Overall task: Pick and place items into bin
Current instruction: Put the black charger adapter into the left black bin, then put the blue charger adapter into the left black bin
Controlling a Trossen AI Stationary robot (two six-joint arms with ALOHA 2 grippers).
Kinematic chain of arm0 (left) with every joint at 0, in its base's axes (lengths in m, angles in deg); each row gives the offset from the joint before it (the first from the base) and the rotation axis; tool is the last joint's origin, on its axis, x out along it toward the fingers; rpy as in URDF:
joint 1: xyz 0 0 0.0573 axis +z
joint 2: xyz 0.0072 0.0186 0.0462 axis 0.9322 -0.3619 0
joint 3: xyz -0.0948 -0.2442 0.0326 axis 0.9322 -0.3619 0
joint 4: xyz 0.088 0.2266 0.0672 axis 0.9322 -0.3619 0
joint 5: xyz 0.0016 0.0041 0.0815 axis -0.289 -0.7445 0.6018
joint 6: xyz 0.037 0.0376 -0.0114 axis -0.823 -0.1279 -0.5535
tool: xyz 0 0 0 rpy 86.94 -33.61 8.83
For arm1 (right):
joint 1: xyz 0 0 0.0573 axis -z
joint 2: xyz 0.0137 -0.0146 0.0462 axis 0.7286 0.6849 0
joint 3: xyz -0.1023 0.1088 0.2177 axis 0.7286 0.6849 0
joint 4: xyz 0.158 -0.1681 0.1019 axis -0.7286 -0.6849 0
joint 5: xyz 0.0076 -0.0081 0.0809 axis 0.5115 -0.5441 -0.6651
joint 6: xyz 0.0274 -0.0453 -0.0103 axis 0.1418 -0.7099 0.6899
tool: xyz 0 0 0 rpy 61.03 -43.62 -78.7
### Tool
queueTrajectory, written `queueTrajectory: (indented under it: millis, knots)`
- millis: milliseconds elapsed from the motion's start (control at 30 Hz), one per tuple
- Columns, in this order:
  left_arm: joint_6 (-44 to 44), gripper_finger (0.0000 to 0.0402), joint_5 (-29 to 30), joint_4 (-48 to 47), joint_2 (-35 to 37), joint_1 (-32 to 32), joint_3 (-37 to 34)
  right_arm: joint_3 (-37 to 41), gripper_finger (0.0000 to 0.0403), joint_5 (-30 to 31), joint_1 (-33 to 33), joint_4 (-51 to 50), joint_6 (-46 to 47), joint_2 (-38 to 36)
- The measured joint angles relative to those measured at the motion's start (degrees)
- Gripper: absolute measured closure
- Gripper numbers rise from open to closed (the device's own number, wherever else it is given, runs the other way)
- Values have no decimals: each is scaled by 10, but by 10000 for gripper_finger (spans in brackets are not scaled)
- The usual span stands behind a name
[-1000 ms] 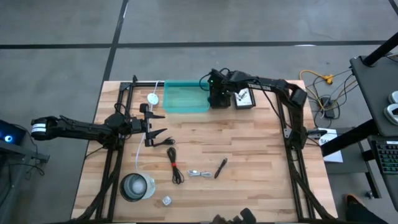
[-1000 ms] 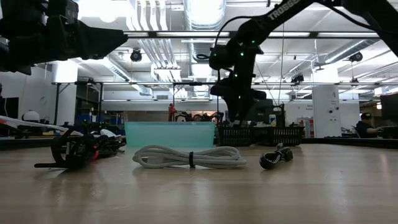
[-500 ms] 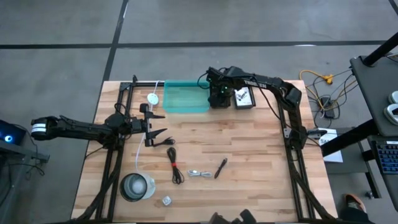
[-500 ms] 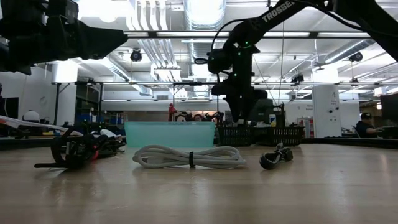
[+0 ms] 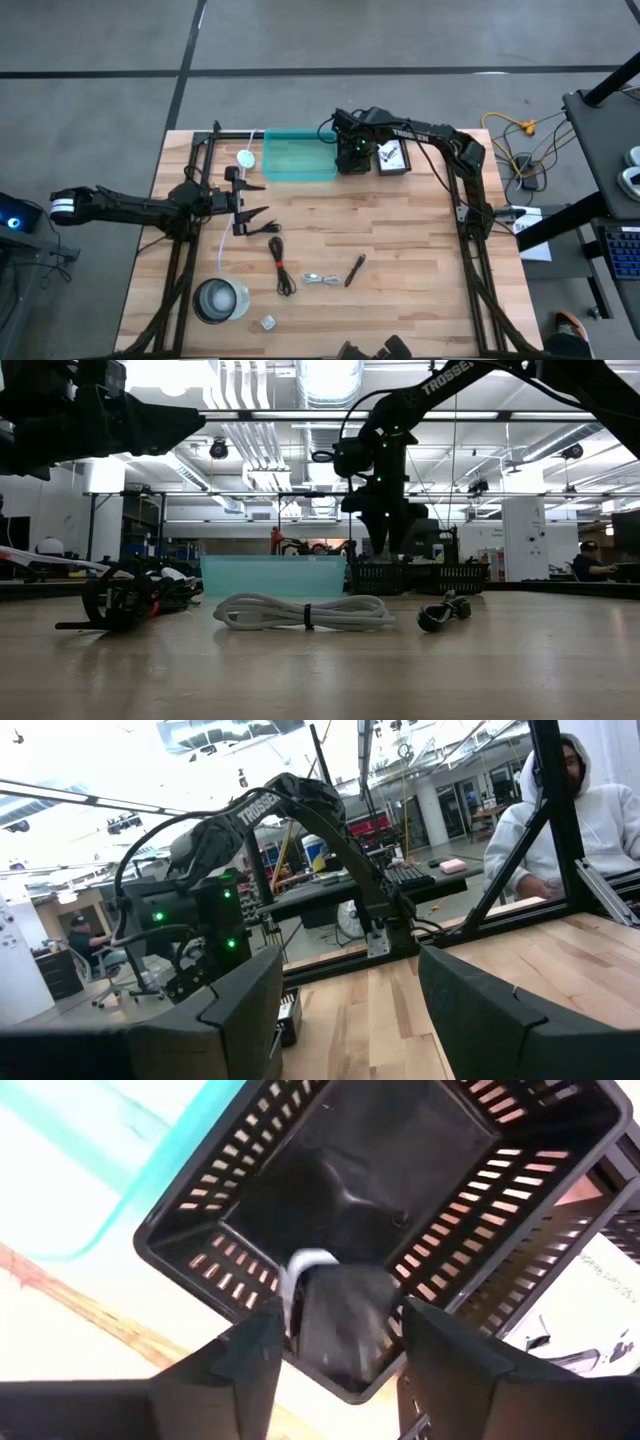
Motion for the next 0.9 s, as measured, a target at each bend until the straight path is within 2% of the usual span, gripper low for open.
queueTrajectory:
  millis: [233, 367, 500, 700, 900]
  knots:
    - [0, 183, 0, 0, 0, 0, 0, -2, 168, 1, 0, -2, -3, -2]
    - [0, 183, 0, 0, 0, 0, 0, 1, 167, 9, -16, 19, -53, -30]
    - [0, 183, 0, 0, 0, 0, 0, 33, 177, 14, -62, 93, -131, -78]
    - [0, 183, 0, 0, 0, 0, 0, 153, 187, 8, -156, 234, -208, -196]
    - [1, 183, 0, 0, 0, 0, 0, 357, 189, 9, -249, 411, -187, -354]
